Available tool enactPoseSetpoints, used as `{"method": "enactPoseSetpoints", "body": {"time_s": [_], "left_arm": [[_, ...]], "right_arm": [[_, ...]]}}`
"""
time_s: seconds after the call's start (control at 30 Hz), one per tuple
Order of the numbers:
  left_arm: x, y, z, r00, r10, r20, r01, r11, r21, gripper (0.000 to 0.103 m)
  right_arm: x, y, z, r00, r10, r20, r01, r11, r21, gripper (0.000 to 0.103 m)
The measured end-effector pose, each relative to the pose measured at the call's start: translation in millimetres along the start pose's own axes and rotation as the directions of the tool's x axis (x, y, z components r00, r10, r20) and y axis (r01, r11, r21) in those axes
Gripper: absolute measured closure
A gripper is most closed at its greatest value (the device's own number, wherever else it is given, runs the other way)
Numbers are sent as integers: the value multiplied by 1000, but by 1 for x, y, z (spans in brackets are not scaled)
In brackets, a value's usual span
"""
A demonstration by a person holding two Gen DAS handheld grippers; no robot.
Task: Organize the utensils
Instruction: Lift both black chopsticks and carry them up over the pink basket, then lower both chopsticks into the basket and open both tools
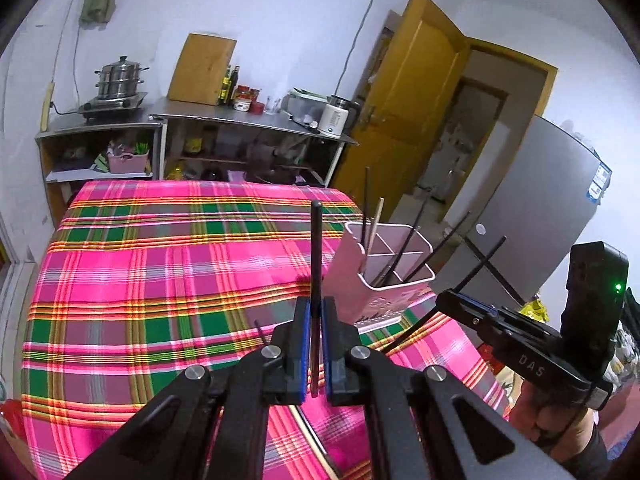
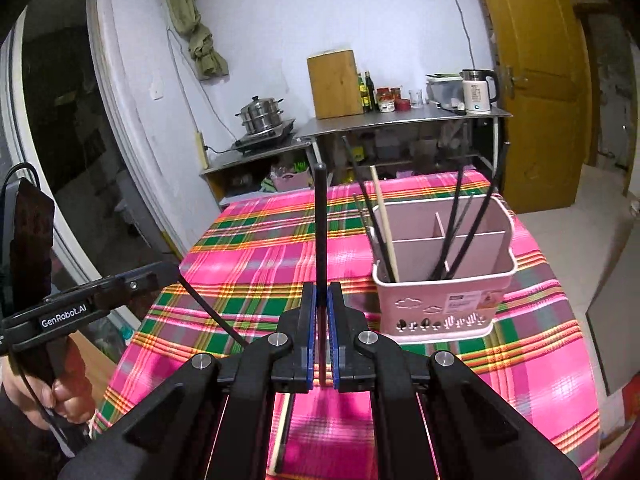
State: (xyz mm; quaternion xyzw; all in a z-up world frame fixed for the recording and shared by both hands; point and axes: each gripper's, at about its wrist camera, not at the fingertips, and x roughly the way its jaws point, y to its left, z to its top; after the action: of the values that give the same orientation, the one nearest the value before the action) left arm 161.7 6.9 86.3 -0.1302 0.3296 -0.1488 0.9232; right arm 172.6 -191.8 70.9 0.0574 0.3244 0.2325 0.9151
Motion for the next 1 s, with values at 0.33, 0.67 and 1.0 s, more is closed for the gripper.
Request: {"method": "enactPoseSetpoints", "body": {"time_s": [0.33,0.67,1.0], "left_arm": [[22,-15,-3,997,-48,-59,47,999,-11,98],[32,-44,40,994,-108,-9,108,994,23,98],[40,-68,99,988,-136,76,133,990,43,98]], "right_arm": [[-15,-24,-5,999,-43,-1,43,998,39,98],[-38,-45,31,992,-94,89,89,994,62,98],[-51,-62,77,969,-137,205,122,989,85,98]]}}
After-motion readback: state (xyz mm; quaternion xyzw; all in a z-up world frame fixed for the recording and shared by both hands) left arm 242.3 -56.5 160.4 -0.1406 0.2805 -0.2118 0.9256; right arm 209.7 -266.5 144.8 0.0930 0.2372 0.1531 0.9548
